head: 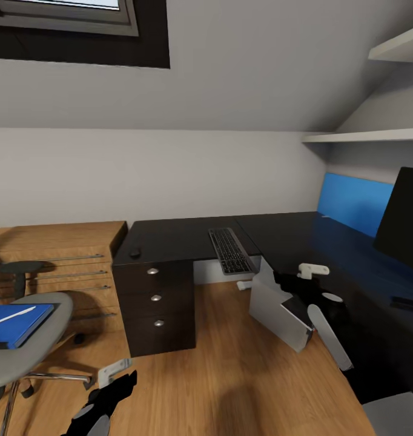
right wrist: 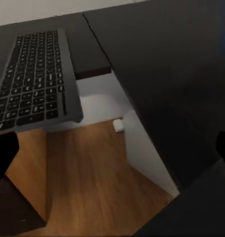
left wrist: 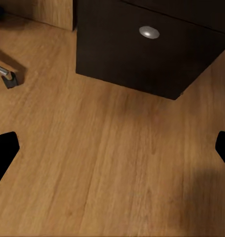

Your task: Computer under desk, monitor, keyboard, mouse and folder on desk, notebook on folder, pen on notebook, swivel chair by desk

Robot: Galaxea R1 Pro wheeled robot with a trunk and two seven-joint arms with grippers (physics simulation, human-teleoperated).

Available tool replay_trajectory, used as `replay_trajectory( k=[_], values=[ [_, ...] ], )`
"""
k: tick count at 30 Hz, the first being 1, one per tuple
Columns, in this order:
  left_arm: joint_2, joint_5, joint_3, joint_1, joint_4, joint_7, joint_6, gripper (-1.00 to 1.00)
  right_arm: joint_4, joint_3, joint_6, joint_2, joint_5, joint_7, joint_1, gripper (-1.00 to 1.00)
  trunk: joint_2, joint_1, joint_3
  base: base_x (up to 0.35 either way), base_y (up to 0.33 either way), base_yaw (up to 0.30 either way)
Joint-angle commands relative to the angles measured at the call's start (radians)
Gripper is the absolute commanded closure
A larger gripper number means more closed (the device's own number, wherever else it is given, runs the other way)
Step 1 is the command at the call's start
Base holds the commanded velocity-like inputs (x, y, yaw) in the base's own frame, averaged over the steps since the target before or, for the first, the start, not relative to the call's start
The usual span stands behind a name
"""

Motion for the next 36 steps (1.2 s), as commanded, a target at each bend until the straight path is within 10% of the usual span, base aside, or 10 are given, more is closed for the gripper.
replay_trajectory(
  k=[1, 25, 36],
  values=[
    [0.002, 0.005, -0.005, -0.001, 0.003, 0.007, -0.008, -1.0, -0.022, 0.002, 0.007, 0.0, -0.029, -0.011, 0.004, -1.0, -0.001, 0.0, -0.001, 0.0, 0.204, 0.0],
    [0.001, 0.006, -0.008, 0.002, 0.077, 0.006, -0.066, -1.0, -0.094, 0.008, 0.011, 0.024, -0.072, -0.002, 0.075, -1.0, -0.001, 0.0, 0.011, 0.0, 0.253, -0.065],
    [-0.007, 0.004, -0.074, 0.005, 0.098, 0.008, -0.091, -1.0, -0.094, 0.007, 0.012, 0.023, -0.072, -0.002, 0.075, -1.0, -0.001, 0.0, 0.015, 0.0, 0.008, -0.148]
  ],
)
